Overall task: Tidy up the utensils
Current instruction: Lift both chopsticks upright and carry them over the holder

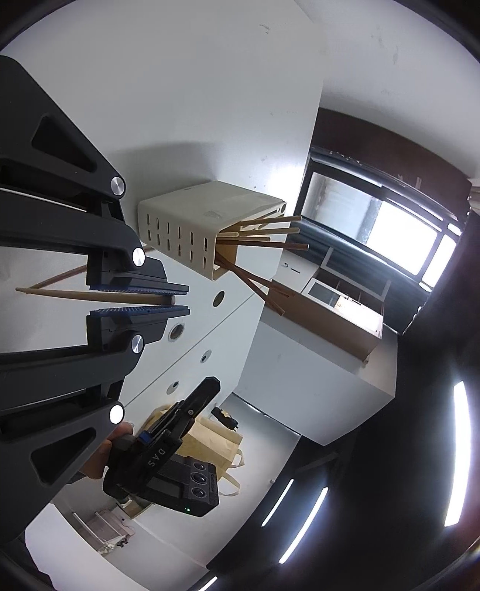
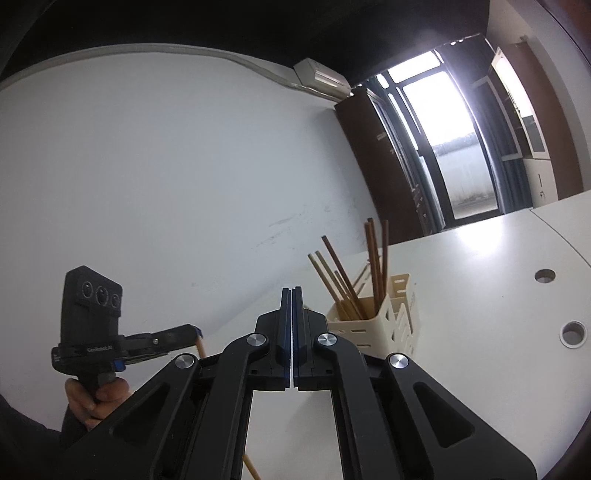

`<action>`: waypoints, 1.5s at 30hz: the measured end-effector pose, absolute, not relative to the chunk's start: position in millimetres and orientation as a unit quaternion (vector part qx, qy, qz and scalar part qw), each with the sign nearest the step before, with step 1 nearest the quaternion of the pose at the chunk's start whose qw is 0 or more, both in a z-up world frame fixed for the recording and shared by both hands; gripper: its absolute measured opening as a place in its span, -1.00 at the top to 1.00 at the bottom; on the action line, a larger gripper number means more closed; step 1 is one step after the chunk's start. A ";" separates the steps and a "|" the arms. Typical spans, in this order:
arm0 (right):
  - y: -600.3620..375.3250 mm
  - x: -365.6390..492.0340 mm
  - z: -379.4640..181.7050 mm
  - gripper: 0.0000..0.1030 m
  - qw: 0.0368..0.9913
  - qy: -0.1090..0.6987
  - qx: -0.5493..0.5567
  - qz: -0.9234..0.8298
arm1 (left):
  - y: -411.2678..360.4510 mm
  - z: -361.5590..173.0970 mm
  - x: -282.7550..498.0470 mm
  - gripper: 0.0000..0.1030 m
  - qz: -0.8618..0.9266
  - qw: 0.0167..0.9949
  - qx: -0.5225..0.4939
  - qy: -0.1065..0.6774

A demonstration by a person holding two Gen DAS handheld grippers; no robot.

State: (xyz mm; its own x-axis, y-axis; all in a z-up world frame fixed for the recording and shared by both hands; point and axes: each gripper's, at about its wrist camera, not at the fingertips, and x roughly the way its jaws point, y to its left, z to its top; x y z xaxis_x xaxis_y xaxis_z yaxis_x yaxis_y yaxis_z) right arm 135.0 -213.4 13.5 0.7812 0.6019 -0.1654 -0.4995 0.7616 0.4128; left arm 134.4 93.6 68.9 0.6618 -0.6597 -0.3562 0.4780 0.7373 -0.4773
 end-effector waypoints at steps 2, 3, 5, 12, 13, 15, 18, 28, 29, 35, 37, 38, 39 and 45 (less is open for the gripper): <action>-219.5 151.8 -2.7 0.83 0.928 0.203 0.178 0.255 | 93.8 66.2 134.0 0.90 -0.316 0.893 -0.177 0.265; -222.2 161.9 -12.7 0.41 0.930 0.237 0.174 0.223 | 94.2 64.8 134.2 0.90 -0.316 0.893 -0.178 0.267; -227.6 191.4 -41.1 -0.01 0.918 0.326 0.169 0.152 | 92.8 63.1 135.3 0.90 -0.315 0.892 -0.178 0.270; -211.3 272.7 -122.4 0.27 0.895 0.443 0.040 -0.009 | 90.0 63.9 136.1 0.90 -0.322 0.889 -0.178 0.271; -208.8 282.4 -131.1 0.35 0.891 0.452 0.027 -0.020 | 89.7 64.4 135.7 0.90 -0.322 0.890 -0.177 0.271; -204.4 295.5 -146.5 0.79 0.884 0.466 -0.002 -0.036 | 90.8 65.4 135.7 0.90 -0.322 0.890 -0.176 0.270; -201.5 295.3 -151.5 0.99 0.889 0.457 -0.015 -0.031 | 93.3 67.2 135.4 0.90 -0.319 0.892 -0.175 0.268; -255.9 271.5 -109.7 0.16 0.904 0.419 0.081 -0.037 | 97.8 66.7 139.7 0.90 -0.314 0.892 -0.181 0.270; -256.7 277.2 -116.9 0.19 0.898 0.432 0.078 -0.037 | 97.2 66.5 140.4 0.90 -0.314 0.892 -0.182 0.271; -237.6 292.9 -145.3 0.77 0.885 0.462 0.022 -0.051 | 92.8 68.5 136.7 0.90 -0.317 0.891 -0.177 0.273; -236.7 292.9 -146.7 0.81 0.887 0.460 0.033 -0.035 | 92.7 71.2 135.6 0.90 -0.315 0.892 -0.174 0.272; -236.7 292.5 -147.3 0.85 0.888 0.458 0.039 -0.028 | 92.8 72.8 135.9 0.90 -0.314 0.893 -0.174 0.271; -237.0 288.8 -145.2 0.85 0.889 0.455 0.049 -0.019 | 92.9 74.3 136.6 0.90 -0.313 0.893 -0.174 0.270; -245.1 250.3 -75.4 0.85 0.929 0.340 0.132 0.071 | 92.8 87.3 135.4 0.90 -0.315 0.898 -0.166 0.258</action>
State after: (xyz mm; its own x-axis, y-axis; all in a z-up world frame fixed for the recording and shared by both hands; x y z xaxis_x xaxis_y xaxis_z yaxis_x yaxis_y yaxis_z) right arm 250.3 -245.1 -75.4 0.7590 0.2210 -0.6124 -0.0420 0.9553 0.2927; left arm 135.4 92.8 87.3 0.6686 -0.6516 -0.3584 0.4805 0.7464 -0.4605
